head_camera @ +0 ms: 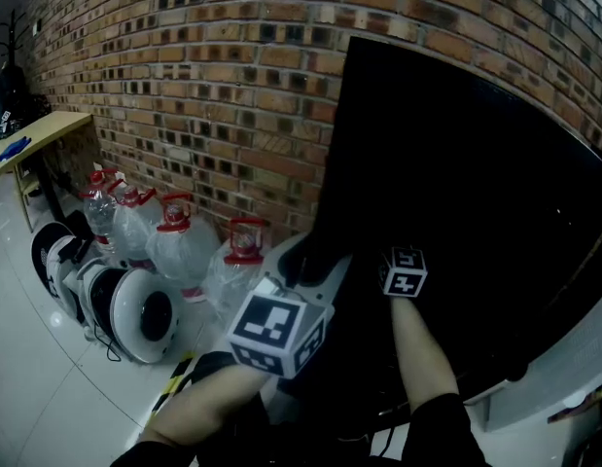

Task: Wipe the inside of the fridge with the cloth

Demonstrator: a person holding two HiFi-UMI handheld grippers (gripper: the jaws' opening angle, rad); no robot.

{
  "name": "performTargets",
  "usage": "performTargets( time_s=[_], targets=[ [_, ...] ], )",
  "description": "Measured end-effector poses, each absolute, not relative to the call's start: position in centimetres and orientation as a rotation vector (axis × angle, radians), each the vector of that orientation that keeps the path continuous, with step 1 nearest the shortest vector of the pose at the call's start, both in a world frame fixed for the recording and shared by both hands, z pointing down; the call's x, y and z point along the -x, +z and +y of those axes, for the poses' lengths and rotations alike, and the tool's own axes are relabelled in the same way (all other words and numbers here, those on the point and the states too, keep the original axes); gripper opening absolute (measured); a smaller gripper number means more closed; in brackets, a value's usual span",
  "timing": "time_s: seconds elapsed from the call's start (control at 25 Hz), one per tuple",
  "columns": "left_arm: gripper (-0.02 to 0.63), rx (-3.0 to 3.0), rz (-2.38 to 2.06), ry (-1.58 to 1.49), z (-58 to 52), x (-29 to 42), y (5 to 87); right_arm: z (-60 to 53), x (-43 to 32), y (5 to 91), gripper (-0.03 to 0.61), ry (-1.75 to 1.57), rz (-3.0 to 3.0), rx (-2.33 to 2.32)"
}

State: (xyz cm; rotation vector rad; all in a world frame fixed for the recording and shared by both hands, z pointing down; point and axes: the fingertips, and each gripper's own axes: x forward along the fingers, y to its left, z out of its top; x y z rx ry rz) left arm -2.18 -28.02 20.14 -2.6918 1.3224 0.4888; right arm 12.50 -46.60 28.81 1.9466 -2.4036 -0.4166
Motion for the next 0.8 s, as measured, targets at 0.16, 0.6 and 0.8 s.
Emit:
performTargets(
  time_s=[0.16,0.6,0.8],
  targets=[
    [0.213,2.692,1.318,0.496,-28.0,2.4,20.2,-48.4,-11.0,29.9,0.074,-0.357,-2.372,-1.968],
    [0.224,2.7,1.3,0.512,-27.8,2.6,20.3,-49.1,-14.1,29.7,0.074,-0.382,-2.31,-2.082],
    [0.224,2.688,1.305,0.532,-27.9,2.7,20.2,-48.4,-17.1,29.1,0.074,-0.362,-2.242,-2.151]
  ],
)
